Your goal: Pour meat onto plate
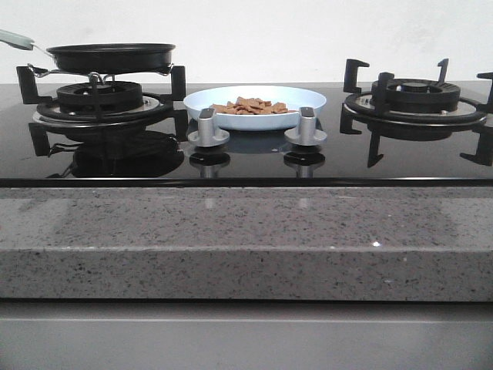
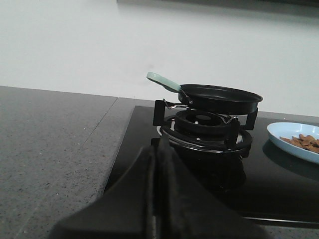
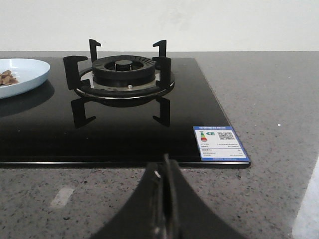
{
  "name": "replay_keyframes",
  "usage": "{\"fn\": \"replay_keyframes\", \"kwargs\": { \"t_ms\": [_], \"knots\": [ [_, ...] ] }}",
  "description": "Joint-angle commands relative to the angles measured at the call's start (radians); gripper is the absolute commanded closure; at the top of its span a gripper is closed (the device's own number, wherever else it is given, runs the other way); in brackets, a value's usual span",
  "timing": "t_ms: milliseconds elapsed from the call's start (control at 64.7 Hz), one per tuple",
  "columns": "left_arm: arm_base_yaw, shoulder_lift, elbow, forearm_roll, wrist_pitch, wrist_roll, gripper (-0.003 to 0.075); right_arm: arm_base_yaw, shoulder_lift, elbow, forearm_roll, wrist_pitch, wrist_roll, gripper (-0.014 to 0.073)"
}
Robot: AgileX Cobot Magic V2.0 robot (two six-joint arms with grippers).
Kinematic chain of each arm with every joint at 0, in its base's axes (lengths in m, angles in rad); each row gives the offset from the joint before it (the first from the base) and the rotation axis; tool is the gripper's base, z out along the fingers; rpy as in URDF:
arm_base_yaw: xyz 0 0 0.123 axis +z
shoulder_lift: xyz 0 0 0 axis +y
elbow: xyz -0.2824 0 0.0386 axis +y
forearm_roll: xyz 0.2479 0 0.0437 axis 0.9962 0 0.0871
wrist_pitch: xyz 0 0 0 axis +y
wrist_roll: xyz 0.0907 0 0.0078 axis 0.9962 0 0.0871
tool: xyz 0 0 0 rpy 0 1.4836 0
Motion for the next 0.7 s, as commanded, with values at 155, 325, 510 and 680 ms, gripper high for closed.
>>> {"fn": "replay_keyframes", "kwargs": {
  "t_ms": [155,325,510,680],
  "knots": [
    [0.001,-0.016,0.005,-0.008,-0.085,-0.006,0.0741,-0.007,-0.017,-0.004,-0.092,-0.092,0.091,0.0662],
    [0.001,-0.016,0.005,-0.008,-0.085,-0.006,0.0741,-0.007,-0.017,-0.004,-0.157,-0.126,0.210,0.0662],
    [0.001,-0.016,0.005,-0.008,-0.085,-0.006,0.0741,-0.007,-0.017,-0.004,-0.156,-0.148,0.210,0.0662],
    [0.001,-0.016,0.005,-0.008,-0.085,-0.006,0.0741,-0.007,-0.017,-0.004,-0.156,-0.151,0.210,0.0662]
  ]
}}
